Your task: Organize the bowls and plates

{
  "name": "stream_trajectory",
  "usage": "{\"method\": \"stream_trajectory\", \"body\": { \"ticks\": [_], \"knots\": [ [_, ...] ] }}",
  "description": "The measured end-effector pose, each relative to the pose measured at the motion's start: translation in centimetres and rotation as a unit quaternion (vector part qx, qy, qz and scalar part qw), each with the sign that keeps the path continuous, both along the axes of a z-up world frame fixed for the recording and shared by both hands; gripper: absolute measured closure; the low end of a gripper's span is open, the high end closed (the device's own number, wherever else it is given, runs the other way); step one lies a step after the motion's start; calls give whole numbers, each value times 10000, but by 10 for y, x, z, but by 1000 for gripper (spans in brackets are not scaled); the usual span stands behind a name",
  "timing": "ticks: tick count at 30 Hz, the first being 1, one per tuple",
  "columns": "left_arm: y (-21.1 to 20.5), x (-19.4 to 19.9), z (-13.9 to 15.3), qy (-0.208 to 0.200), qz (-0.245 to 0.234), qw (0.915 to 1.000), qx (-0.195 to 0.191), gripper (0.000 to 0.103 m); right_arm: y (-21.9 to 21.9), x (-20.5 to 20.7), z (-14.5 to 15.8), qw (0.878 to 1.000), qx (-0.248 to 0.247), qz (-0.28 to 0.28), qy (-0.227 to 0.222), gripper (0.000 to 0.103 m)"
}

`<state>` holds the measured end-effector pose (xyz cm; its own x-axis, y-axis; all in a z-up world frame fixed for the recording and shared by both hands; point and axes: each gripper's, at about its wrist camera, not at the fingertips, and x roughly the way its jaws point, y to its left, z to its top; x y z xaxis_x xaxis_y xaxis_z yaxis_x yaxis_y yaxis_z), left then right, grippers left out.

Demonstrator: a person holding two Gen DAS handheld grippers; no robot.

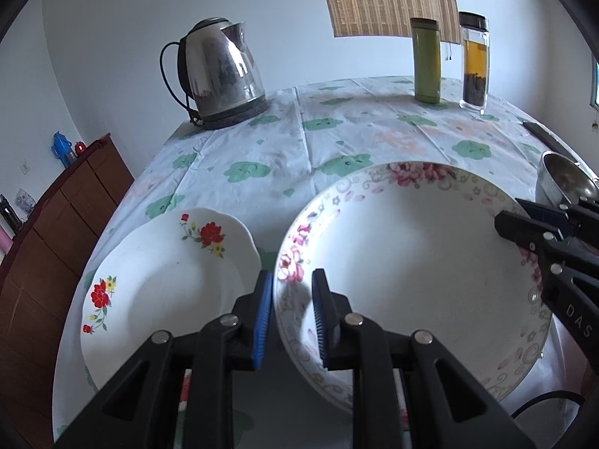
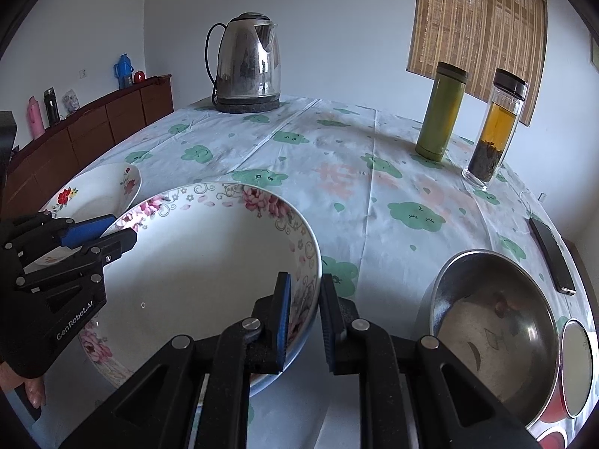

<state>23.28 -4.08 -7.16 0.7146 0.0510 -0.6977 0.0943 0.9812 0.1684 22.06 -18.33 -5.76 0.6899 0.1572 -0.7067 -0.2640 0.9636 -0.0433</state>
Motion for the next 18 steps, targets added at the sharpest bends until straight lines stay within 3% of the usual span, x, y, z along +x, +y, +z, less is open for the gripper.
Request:
{"method": "stream_trajectory", "body": {
  "ticks": [18],
  "knots": [
    [1,1,1,11,-9,10000,-97,85,1,0,-1,9999,-108,-11,-63,87]
  ]
}}
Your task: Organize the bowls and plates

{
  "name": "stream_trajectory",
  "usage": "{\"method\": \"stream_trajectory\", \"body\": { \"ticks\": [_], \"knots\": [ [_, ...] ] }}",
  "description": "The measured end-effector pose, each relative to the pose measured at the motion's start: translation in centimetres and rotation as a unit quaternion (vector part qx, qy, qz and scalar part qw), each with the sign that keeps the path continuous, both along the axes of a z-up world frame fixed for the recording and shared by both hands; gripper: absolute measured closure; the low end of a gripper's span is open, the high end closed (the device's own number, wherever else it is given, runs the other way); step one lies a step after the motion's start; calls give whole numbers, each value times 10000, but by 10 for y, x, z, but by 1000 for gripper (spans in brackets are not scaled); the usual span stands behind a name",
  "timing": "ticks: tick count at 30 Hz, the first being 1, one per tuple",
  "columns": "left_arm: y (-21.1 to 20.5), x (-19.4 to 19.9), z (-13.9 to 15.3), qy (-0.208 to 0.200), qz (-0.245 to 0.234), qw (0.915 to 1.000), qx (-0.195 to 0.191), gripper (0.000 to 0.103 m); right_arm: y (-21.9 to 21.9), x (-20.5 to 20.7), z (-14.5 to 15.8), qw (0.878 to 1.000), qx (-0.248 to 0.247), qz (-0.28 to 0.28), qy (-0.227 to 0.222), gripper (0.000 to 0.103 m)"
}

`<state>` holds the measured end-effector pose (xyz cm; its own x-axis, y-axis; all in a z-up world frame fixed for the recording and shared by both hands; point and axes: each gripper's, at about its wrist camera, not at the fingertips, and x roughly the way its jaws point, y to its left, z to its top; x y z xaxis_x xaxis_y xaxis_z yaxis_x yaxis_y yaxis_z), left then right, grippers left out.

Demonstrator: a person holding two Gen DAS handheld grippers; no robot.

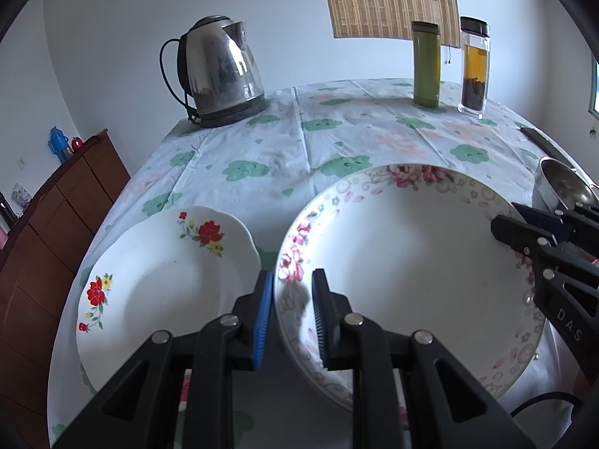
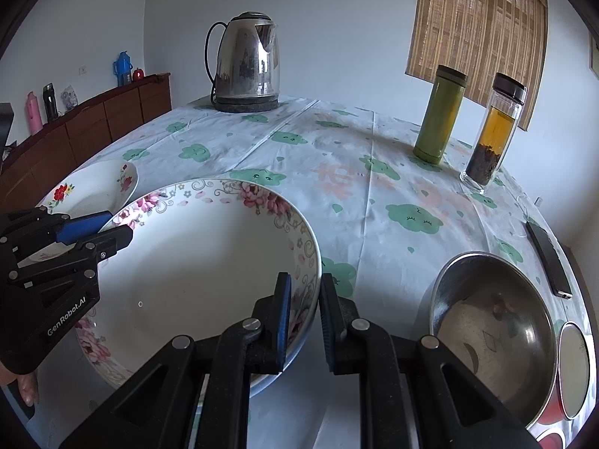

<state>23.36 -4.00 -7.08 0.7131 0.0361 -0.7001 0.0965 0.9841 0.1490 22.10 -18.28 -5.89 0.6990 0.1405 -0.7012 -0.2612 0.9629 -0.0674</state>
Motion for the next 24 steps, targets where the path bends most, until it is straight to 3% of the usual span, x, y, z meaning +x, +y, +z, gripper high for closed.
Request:
{"method": "stream_trajectory", "body": {
  "ticks": [15,18,24],
  "knots": [
    [0,-1,0,-2,-16,10000,-40,85,4,-2,0,9998,-161,-3,-91,87],
    [2,0,0,-9,35,10000,-84,91,2,-1,1,9999,-101,-9,-76,87],
    [1,0,0,-6,32,10000,-77,91,5,-4,6,9996,-55,108,-235,87]
  ]
}}
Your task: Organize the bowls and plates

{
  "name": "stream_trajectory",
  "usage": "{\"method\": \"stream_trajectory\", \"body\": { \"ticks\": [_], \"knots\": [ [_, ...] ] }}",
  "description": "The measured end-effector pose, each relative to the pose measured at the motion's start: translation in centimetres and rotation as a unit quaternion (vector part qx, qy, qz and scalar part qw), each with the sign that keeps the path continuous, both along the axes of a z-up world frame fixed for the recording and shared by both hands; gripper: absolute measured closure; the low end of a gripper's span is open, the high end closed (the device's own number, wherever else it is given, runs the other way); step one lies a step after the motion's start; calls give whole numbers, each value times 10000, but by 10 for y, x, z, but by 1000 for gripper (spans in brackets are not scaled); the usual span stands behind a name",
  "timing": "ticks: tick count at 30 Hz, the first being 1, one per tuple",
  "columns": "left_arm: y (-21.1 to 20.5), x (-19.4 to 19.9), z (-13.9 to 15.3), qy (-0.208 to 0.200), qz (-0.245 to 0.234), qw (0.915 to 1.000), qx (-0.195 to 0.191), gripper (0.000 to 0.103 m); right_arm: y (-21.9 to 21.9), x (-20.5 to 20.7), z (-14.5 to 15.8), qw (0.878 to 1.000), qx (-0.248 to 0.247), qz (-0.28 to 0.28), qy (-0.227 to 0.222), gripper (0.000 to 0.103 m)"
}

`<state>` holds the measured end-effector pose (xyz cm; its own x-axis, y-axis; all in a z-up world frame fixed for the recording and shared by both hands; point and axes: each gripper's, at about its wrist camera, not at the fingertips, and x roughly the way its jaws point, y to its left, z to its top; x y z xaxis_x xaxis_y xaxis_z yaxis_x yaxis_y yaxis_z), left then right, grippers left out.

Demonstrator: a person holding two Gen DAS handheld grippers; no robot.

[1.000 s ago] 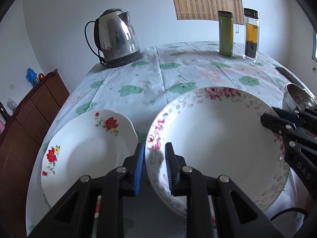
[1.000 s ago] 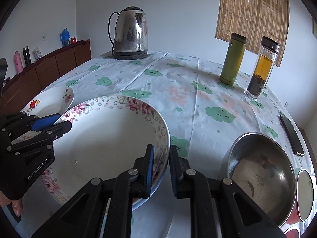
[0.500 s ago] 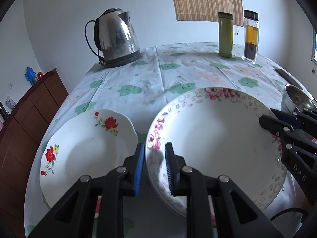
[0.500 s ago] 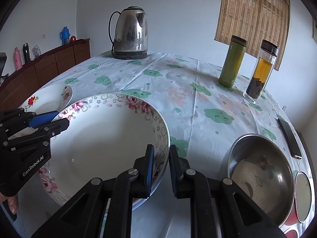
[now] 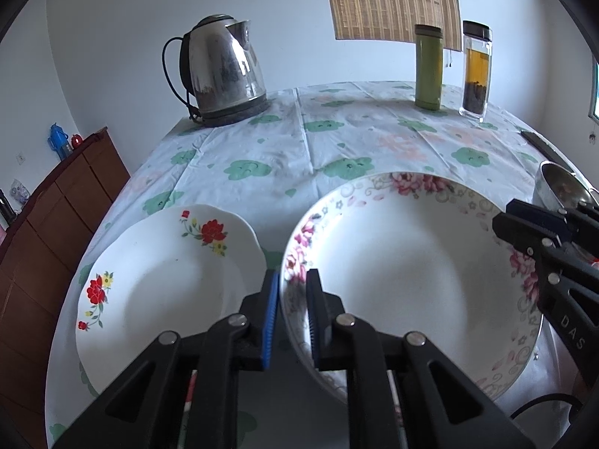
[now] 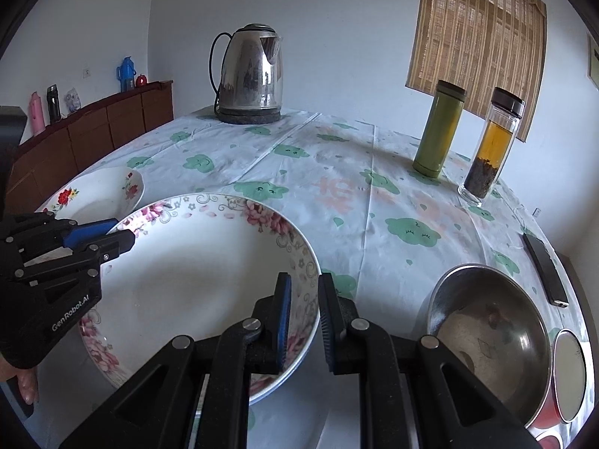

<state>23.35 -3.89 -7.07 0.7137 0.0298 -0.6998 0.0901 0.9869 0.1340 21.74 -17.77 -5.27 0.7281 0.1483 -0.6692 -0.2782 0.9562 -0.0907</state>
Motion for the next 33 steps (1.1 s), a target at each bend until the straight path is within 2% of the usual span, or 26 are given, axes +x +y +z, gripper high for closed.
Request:
{"method": "stream_trajectory", "body": {
  "ticks": [20,22,23,24,26,28,29,31,33],
  "knots": [
    [3,-2,4,-85,-19,9999,-121,91,-3,-5,-1,9997,203,-8,-113,87],
    [5,-5,9,-223,19,9997,-129,75,-5,-4,-2,9996,244,-57,-103,87],
    [6,-6,11,-301,36,9994,-144,63,-6,-4,-2,9995,283,-51,-94,87],
    [7,-7,13,-362,40,9992,-157,57,-7,-4,-1,9995,308,-52,-106,85],
    [8,-7,14,-381,58,9991,-175,57,-8,-6,0,9993,330,-55,-176,69],
    [12,-7,15,-381,70,9989,-248,51,-7,-8,2,9991,324,-66,-271,57],
    [13,-7,16,-409,88,9988,-260,43,-7,-9,3,9990,321,-63,-308,48],
    [15,-9,18,-496,130,9984,-243,33,-7,-12,6,9985,320,-66,-431,40],
    [16,-11,20,-588,177,9979,-203,15,-7,-15,8,9980,328,-70,-540,40]
  ]
}}
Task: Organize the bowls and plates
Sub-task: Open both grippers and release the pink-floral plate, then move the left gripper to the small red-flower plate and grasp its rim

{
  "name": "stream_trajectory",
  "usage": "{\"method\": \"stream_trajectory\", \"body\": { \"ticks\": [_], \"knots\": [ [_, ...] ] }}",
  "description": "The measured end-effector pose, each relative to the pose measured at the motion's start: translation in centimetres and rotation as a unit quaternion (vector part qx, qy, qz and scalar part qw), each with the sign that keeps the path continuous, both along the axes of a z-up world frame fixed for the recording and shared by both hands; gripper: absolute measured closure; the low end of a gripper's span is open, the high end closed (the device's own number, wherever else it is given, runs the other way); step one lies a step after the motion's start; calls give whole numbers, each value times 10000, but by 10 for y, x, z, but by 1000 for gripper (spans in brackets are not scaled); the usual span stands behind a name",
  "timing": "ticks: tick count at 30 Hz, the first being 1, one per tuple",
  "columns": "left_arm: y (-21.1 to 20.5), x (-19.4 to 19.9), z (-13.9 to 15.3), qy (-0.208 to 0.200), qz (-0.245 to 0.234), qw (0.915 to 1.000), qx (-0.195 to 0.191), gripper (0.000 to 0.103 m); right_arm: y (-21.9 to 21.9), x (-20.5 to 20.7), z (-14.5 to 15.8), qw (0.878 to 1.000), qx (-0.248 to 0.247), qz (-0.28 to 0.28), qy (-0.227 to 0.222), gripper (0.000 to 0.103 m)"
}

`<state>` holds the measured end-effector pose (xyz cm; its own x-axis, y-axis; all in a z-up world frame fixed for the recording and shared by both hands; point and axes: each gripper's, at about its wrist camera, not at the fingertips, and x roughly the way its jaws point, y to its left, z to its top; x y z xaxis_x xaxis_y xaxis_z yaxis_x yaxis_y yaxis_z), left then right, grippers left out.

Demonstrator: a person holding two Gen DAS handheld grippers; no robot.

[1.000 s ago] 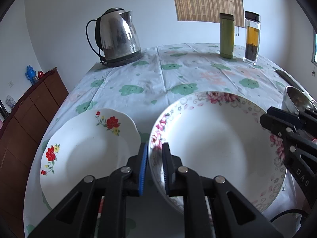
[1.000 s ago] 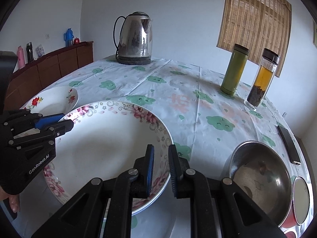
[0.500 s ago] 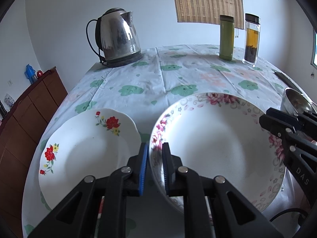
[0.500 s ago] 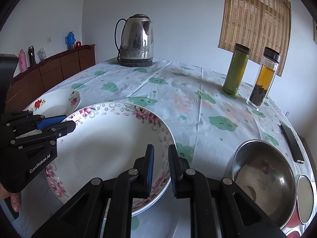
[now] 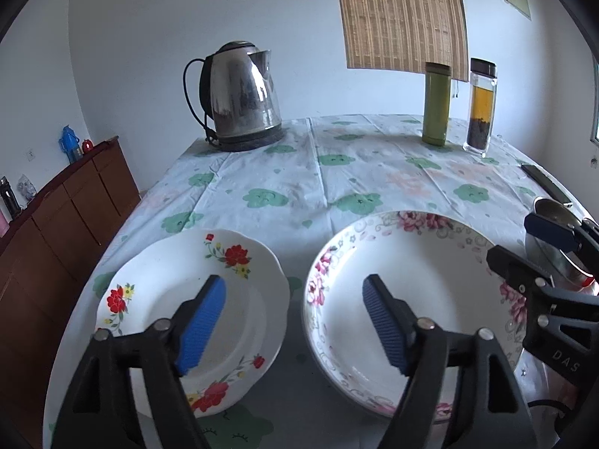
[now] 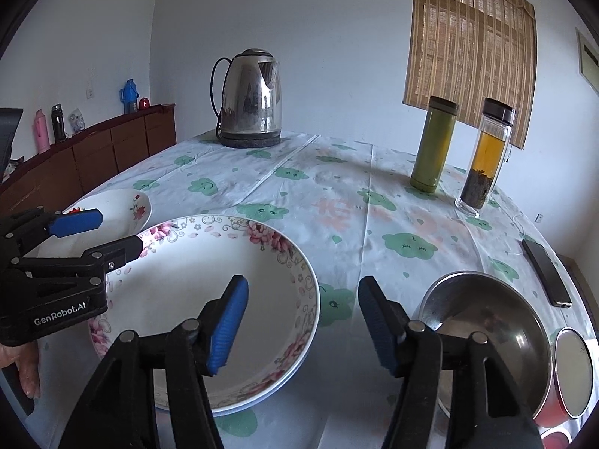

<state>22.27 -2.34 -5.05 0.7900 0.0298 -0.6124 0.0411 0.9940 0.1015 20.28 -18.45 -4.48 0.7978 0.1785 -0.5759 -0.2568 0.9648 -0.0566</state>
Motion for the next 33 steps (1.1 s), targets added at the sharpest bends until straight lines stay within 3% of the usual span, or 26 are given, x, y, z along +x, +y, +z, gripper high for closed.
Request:
{"method": "stream_trajectory", "body": {
  "ticks": [2,12,17,20,25,27,30,31,33],
  "knots": [
    [0,-1,2,-78,16,10000,-3,9,0,0,0,10000,-3,-12,-13,39],
    [22,-12,12,98,-92,9996,-237,8,10,2,9,9998,119,120,143,37],
    [53,-14,31,-77,-23,9999,-87,6,32,3,18,9990,68,357,256,37],
    [85,-5,34,-176,302,9994,-49,5,49,6,26,9972,192,642,332,37],
    [138,6,18,-103,851,9954,-424,5,91,12,36,9948,180,939,337,37],
    [150,6,9,-37,863,9940,-671,6,107,17,36,9949,127,949,331,37],
    [157,5,6,28,844,9936,-745,11,127,26,31,9944,34,975,403,38],
    [160,4,7,-5,885,9932,-753,11,134,29,29,9943,-26,973,425,39],
    [165,3,5,41,873,9923,-878,12,144,36,23,9935,-67,1000,543,50]
  ]
}}
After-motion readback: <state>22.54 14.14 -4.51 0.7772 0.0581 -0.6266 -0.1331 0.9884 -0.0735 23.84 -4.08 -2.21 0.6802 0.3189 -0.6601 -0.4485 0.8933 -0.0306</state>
